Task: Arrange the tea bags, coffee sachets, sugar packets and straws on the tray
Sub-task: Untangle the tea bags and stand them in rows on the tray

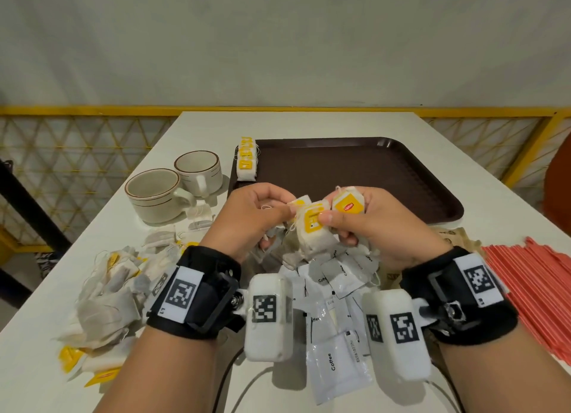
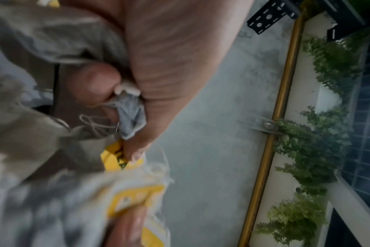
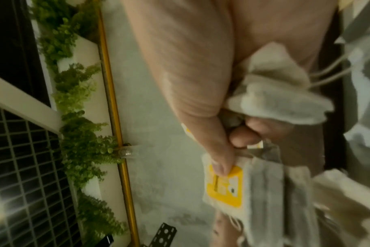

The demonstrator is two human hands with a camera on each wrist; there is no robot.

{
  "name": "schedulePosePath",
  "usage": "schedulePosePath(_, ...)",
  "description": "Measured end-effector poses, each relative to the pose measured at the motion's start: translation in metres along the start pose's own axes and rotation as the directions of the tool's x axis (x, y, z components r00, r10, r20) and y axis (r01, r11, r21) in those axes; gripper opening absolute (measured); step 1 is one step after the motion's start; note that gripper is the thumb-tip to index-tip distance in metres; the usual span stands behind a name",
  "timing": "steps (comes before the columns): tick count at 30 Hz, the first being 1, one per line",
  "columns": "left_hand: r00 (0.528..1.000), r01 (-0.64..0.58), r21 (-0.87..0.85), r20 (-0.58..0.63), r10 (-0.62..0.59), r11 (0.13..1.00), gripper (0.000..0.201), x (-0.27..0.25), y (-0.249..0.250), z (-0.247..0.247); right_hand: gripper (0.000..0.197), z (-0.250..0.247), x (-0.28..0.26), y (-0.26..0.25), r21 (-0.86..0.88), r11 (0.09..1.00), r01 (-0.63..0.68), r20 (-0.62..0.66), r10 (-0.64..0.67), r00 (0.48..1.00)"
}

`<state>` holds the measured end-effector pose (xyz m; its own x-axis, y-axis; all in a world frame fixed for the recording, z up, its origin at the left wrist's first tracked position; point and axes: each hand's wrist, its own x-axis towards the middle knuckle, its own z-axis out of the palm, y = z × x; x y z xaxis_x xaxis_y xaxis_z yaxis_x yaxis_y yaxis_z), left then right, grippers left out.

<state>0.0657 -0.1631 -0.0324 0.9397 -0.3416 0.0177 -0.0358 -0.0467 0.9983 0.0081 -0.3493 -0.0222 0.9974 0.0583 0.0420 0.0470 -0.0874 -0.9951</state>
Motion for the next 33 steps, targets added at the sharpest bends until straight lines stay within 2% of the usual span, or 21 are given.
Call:
schedulePosePath(4,0.998,-0.018,-0.022,0.056,0.019,1.000,0.009,-0.003,0.002,0.006,0.006,0.007,0.002,0.004,-0.037,0.999,0.007,-0.073,-0.009,0.997)
schedulePosePath(7,0.999,-0.022,-0.137,0.040,0.027,0.990,0.005,-0.003,0.006,0.008,0.008,0.008,0.002,0.003,-0.003,1.000,0.031,-0.123,-0.031,0.992)
schedulePosePath(9,0.998,-0.030,-0.207,0.051,0.042,0.978,0.014,-0.003,0.007,0.007,0.004,0.008,0.003,0.003,0.009,0.999,0.049,-0.156,-0.047,0.987)
schedulePosePath(11,0.991,-0.087,-0.152,0.088,0.101,0.985,0.020,-0.003,0.005,0.007,0.003,0.007,0.003,0.002,0.045,0.997,0.055,-0.160,-0.048,0.986)
schedulePosePath(14,0.974,-0.180,-0.043,0.132,0.184,0.983,0.017,-0.004,0.003,0.009,0.007,0.007,0.002,0.001,0.104,0.994,0.021,-0.132,-0.007,0.991)
schedulePosePath(17,0.978,-0.192,-0.037,0.082,0.194,0.981,0.022,-0.003,0.002,0.007,0.016,0.010,0.002,-0.001,0.197,0.979,-0.051,-0.116,0.075,0.990)
schedulePosePath(20,0.984,-0.175,0.007,0.031,0.175,0.984,0.029,-0.001,-0.001,0.005,0.013,0.009,0.004,-0.003,0.319,0.939,-0.127,-0.136,0.179,0.974)
schedulePosePath(23,0.981,-0.189,0.032,0.041,0.188,0.981,0.023,-0.001,-0.003,0.006,0.011,0.005,0.004,-0.004,0.416,0.894,-0.166,-0.107,0.230,0.967)
schedulePosePath(27,0.987,-0.154,0.057,-0.031,0.156,0.986,0.036,0.001,-0.005,0.008,0.012,0.004,0.002,-0.005,0.374,0.919,-0.121,-0.038,0.146,0.989)
schedulePosePath(29,0.985,-0.140,0.061,-0.092,0.145,0.988,0.031,0.001,-0.005,0.007,0.006,0.004,0.001,-0.005,0.304,0.948,-0.090,0.000,0.094,0.996)
schedulePosePath(33,0.974,-0.159,0.063,-0.152,0.167,0.985,0.022,0.001,-0.003,0.007,0.016,0.004,0.000,-0.003,0.261,0.958,-0.116,0.043,0.109,0.993)
